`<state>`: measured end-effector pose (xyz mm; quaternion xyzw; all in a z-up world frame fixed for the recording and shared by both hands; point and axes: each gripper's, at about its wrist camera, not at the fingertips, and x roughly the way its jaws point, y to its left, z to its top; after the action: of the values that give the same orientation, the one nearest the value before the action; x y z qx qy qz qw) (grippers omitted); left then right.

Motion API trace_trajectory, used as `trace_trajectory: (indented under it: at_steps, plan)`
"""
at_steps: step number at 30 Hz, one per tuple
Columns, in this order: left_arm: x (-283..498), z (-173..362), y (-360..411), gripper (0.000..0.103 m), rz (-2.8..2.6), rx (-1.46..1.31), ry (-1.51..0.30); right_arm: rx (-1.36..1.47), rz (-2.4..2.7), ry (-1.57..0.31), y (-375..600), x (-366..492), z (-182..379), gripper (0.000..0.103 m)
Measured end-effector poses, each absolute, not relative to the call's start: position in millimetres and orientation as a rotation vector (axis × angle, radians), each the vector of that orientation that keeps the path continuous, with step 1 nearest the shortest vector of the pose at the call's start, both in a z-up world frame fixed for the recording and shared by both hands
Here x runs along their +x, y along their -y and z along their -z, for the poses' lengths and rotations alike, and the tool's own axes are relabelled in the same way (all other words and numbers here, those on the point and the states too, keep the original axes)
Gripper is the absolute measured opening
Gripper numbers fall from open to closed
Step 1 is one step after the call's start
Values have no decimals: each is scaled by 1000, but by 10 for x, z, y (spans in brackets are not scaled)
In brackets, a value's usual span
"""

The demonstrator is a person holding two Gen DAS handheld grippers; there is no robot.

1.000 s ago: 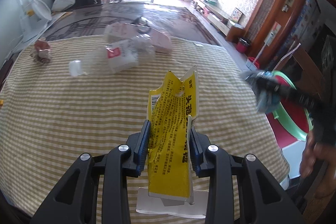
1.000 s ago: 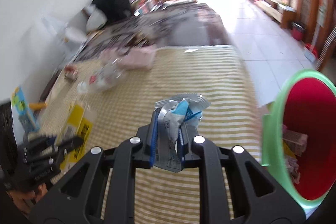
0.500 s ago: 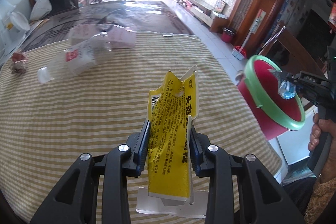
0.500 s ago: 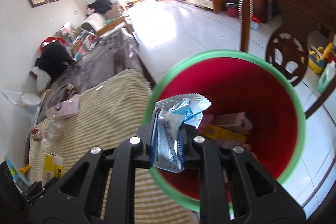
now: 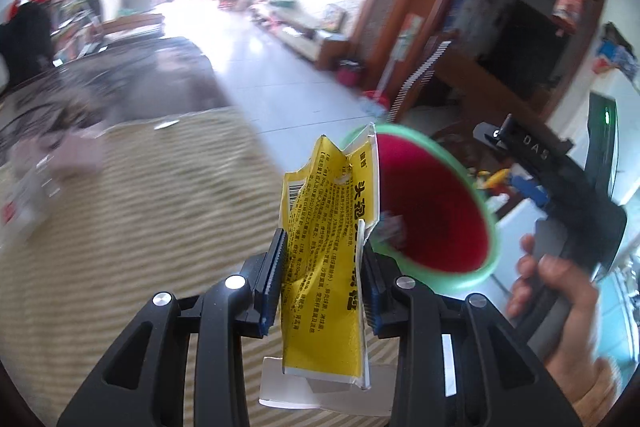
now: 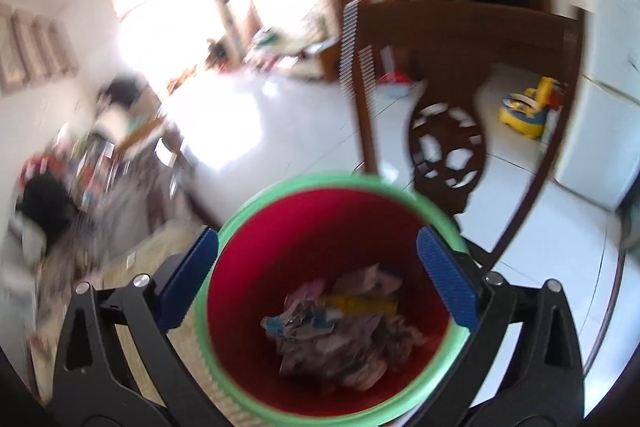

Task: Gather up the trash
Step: 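Move the yellow wrapper over the bin and open the left gripper, then grasp the clear plastic bottle with the left gripper while the right gripper reaches for the pink carton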

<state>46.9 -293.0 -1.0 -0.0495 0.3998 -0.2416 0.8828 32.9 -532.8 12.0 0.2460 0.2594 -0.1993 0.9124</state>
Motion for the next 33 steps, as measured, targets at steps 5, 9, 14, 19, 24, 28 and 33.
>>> trace_trajectory:
  at_steps: [5,9,14,19,24,28,33]
  plan:
    - [711,-102,3479,32,601,-92,-805,653,562,-384,5659,32,-146,98]
    - [833,-97,3759,37,654,-85,-813,652,657,-320,5721,-61,-170,98]
    - [847,-96,3735,60,635,-87,-782,620,647,-309,5643,-12,-190,98]
    - [703,-51,3269,64,560,12,-746,574,570,-333,5412,131,-252,98]
    - [634,9,2491,68,402,187,-723,524,455,-367,5082,289,-324,98]
    - [706,32,1781,72,239,265,-746,522,283,-466,4817,519,-292,98]
    - [985,35,992,75,81,291,-831,452,109,-585,4326,748,-240,98]
